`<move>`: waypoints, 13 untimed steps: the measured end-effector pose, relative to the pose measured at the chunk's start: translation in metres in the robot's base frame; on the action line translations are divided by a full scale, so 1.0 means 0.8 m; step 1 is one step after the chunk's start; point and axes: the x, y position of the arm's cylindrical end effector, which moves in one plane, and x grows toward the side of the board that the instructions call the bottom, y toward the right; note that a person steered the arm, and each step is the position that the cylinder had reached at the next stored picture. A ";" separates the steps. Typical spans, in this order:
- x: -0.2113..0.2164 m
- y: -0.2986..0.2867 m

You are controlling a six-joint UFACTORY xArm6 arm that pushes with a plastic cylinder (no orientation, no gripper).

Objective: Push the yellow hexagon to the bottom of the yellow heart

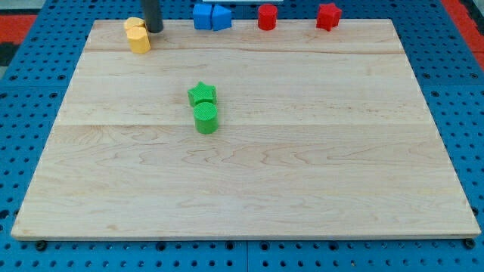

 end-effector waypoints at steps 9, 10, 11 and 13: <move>0.091 0.075; 0.115 0.097; 0.138 0.061; 0.140 0.010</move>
